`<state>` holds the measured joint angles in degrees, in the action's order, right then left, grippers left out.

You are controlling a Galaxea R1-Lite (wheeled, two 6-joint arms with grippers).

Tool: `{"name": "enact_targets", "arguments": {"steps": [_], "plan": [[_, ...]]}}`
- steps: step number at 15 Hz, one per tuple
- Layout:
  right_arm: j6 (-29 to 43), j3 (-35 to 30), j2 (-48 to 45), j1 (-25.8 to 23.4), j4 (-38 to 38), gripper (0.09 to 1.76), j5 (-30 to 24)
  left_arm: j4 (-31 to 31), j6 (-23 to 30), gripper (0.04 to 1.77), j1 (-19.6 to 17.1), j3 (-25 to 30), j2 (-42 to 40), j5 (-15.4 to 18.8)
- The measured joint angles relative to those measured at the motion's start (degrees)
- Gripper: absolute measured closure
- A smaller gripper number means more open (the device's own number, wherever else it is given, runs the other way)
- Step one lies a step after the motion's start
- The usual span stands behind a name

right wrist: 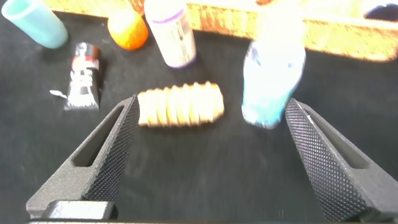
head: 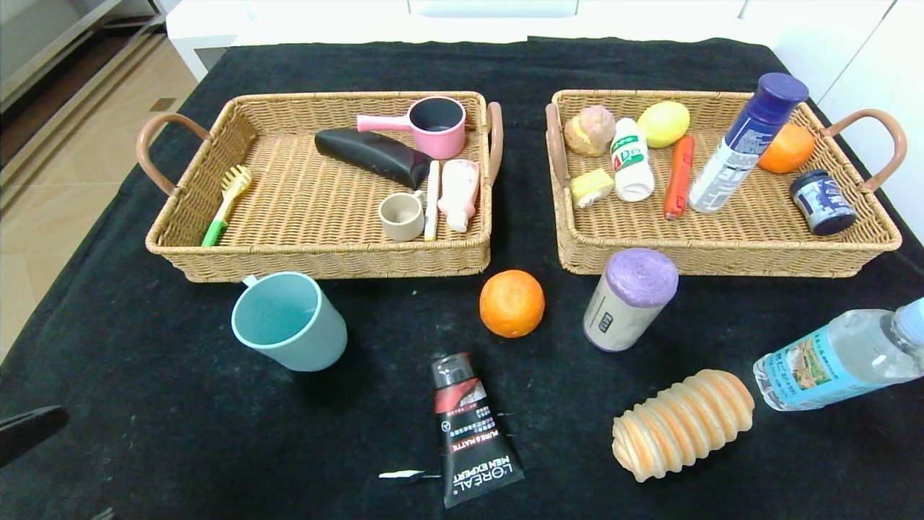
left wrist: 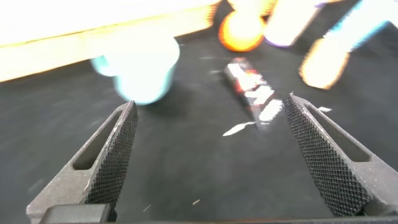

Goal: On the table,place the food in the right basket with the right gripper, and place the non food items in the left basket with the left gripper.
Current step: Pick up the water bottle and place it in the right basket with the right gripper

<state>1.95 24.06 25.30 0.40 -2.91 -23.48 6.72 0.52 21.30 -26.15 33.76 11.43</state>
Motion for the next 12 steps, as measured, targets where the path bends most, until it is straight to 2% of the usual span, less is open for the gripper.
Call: {"name": "enact_targets", "arguments": {"steps": [3, 7, 12], "plan": [[0.1, 0.7, 6.7, 1.0, -7.4, 0.14, -0.7, 2.4, -0.3, 0.09, 4.4, -3.9, 8.3, -0.1], [0.1, 2.1, 11.0, 2.7, -7.8, 0.14, -0.7, 10.1, -0.5, 0.09, 9.7, -7.5, 19.7, -0.5], [0.1, 3.5, 15.2, 3.8, -8.2, 0.14, 0.0, 11.1, -0.6, 0.09, 14.8, -12.7, 28.9, -0.5]]}}
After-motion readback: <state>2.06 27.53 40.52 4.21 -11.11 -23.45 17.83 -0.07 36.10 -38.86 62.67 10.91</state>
